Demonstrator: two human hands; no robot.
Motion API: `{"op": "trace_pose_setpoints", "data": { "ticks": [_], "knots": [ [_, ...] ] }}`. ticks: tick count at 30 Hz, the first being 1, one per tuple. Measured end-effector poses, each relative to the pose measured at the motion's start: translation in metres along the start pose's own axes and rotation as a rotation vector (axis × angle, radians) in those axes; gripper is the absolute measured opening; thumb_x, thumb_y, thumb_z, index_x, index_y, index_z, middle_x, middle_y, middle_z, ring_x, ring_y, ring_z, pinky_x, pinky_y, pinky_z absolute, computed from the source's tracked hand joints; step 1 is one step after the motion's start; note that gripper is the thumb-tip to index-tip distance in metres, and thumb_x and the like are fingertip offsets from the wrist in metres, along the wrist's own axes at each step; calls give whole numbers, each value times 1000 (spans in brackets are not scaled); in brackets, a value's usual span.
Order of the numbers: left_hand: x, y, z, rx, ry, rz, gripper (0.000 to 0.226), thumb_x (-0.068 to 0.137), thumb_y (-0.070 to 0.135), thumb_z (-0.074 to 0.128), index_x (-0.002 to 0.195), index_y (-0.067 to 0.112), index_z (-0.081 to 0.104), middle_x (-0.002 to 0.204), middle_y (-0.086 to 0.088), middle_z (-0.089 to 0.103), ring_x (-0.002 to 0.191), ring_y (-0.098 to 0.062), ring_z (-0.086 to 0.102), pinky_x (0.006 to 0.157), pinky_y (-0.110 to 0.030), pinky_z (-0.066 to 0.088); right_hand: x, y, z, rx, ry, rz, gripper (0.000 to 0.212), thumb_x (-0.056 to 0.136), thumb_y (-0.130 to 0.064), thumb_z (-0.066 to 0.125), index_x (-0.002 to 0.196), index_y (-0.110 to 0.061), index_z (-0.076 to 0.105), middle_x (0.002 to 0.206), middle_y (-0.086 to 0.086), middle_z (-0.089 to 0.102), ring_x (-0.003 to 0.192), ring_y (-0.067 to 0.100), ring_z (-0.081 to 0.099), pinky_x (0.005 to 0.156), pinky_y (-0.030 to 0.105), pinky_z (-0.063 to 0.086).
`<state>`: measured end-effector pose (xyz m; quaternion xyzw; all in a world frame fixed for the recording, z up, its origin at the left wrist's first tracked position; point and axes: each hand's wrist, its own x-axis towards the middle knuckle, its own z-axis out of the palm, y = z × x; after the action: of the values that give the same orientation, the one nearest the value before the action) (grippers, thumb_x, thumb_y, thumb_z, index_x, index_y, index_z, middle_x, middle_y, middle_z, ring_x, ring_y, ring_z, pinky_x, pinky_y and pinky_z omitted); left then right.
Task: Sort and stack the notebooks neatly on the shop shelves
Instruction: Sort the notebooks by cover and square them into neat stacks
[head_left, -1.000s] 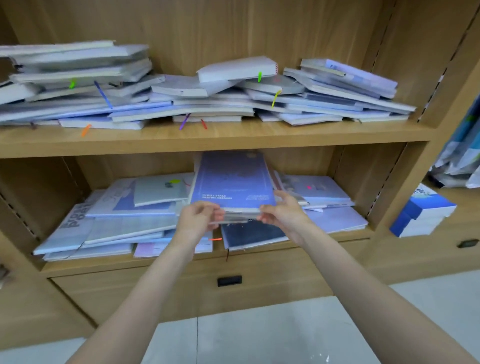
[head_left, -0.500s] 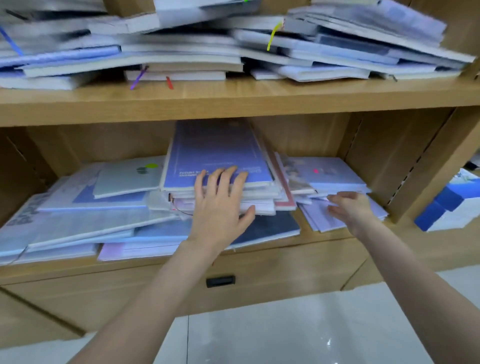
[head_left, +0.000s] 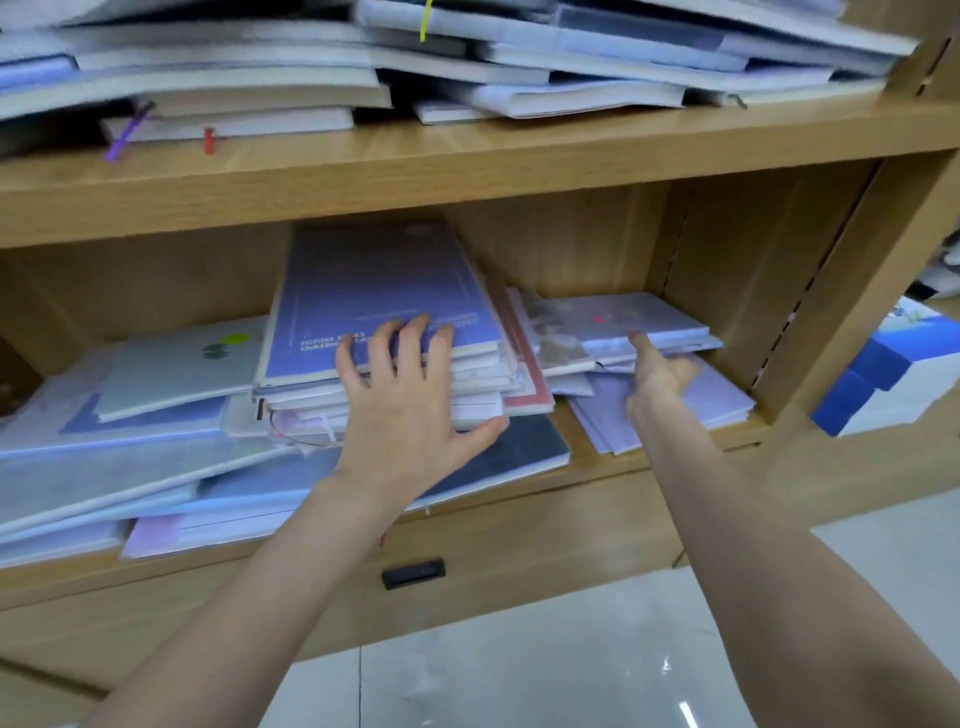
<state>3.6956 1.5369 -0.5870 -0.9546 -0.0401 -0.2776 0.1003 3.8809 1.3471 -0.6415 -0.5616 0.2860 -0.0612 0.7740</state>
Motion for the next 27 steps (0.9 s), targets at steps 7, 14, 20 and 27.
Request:
{"op": "trace_pose_setpoints", "data": {
  "ticks": [7, 14, 20, 27],
  "knots": [
    [2, 2, 4, 31, 5, -25, 90, 67, 79, 32, 119, 8, 50, 126, -12, 53, 113, -35, 50, 98, -60, 32, 7, -24, 18, -92, -14, 89, 60, 83, -27, 68, 134, -9, 42, 116, 3, 53, 97, 23, 52, 76, 29, 43],
    [2, 7, 1, 61, -6, -43, 92, 63, 80, 37, 117, 7, 54, 123, -12, 56, 110, -34, 54, 95, -63, 35, -30, -58, 26, -379, 152, -479, 43, 84, -22, 66, 118, -2, 49, 124, 16, 50, 110, 34, 53, 86, 40, 44],
    [2, 11, -6, 56, -47, -74, 91, 58, 78, 50, 114, 7, 56, 121, -12, 58, 111, -33, 55, 94, -64, 35, -75, -67, -54, -660, 108, -856, 34, 82, -16, 64, 103, 0, 44, 104, 18, 47, 82, 33, 50, 65, 36, 35],
    [1, 15, -33, -21, -240, -107, 89, 77, 68, 52, 142, 12, 29, 148, -9, 30, 138, -27, 26, 108, -61, 14, -102, -51, -81, -1021, -95, -895, 33, 89, -13, 59, 112, -4, 37, 77, 14, 53, 77, 39, 59, 58, 37, 41]
  ]
}}
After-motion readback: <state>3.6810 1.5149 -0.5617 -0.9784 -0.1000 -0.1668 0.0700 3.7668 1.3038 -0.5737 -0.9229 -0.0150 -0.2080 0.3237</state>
